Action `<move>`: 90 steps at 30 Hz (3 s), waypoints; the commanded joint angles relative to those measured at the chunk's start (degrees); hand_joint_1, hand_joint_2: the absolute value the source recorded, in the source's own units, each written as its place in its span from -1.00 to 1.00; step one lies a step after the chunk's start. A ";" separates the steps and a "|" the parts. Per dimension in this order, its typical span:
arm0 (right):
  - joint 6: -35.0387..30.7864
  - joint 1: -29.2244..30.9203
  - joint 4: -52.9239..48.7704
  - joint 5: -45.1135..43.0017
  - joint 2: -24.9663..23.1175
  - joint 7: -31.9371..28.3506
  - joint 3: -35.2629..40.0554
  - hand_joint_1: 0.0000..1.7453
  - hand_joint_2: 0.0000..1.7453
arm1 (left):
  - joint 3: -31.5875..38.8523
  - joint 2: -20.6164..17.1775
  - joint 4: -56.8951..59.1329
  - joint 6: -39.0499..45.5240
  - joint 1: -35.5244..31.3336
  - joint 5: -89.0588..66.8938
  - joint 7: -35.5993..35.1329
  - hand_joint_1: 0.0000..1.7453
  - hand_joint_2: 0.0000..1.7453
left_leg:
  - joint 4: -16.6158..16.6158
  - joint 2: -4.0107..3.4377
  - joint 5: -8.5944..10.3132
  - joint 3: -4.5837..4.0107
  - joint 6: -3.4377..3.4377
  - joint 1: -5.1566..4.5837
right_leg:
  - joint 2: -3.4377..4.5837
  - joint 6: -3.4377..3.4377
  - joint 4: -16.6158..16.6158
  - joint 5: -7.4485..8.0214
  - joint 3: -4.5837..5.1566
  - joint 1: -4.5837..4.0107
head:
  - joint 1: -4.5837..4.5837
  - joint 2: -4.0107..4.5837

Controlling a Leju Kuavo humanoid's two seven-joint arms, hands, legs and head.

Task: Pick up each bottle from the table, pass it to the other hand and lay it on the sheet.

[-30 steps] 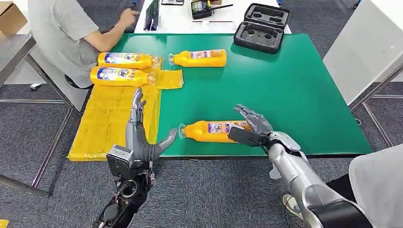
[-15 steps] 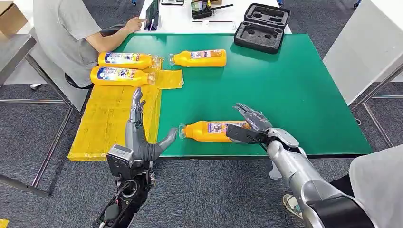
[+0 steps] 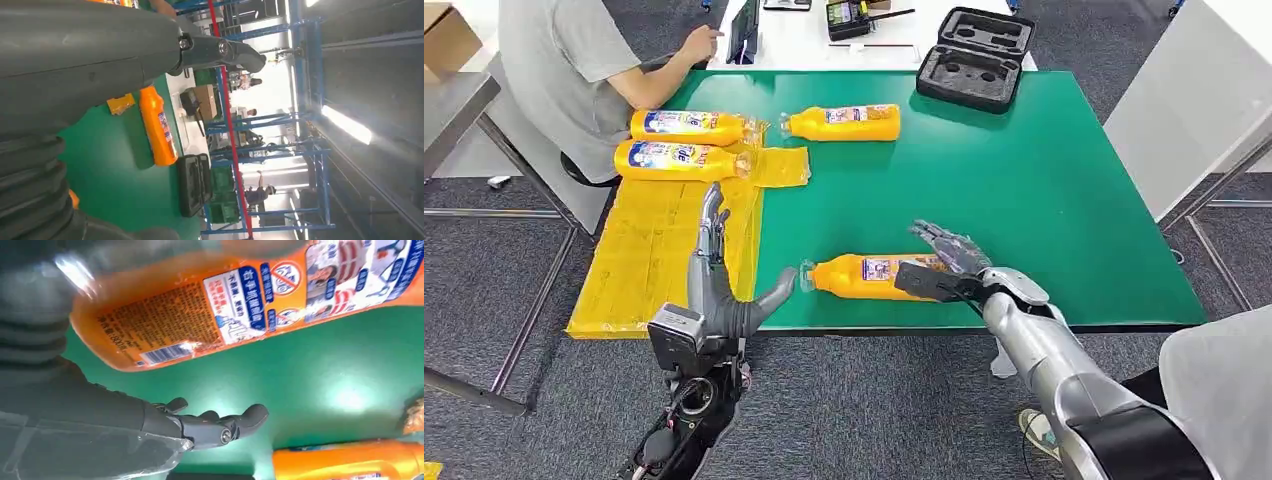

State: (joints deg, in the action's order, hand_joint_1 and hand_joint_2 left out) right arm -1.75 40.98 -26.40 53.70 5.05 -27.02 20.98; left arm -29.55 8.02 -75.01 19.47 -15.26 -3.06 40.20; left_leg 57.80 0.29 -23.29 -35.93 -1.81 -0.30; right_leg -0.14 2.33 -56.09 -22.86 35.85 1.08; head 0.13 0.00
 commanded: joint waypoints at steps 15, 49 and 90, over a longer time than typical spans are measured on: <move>6.53 8.19 8.85 4.07 -1.17 4.04 6.96 -1.00 -1.00 | -1.81 -0.11 2.06 -1.02 -2.77 0.17 -0.20 -1.00 1.00 | 0.05 -0.06 -0.16 0.31 0.12 0.06 | 0.05 -0.11 -0.02 -0.13 -0.30 -0.07 | 0.02 0.00; 1.71 7.76 9.69 7.84 -3.90 4.87 10.88 -1.00 -1.00 | -2.36 -0.74 0.82 0.72 -1.87 -0.57 -0.20 -1.00 1.00 | -0.02 -0.05 -0.04 0.13 0.06 0.01 | 0.04 -0.05 0.01 -0.03 -0.12 -0.02 | 0.02 0.00; -0.45 5.58 11.55 6.13 -4.38 9.64 7.62 -1.00 -1.00 | -2.23 -0.48 0.73 1.08 -0.62 -0.49 -0.20 -1.00 1.00 | -0.03 0.04 -0.10 0.32 0.10 0.05 | -0.05 -0.09 0.06 -0.11 -0.33 -0.06 | 0.02 0.00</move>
State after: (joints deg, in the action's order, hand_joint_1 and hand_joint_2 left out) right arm -3.41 45.79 -18.93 60.76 0.46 -18.29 29.44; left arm -30.86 8.55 -76.41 20.87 -15.22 -3.67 40.20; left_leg 57.81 0.29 -23.28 -35.93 -1.82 -0.30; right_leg -0.14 2.34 -56.08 -22.85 35.86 1.09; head 0.15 0.00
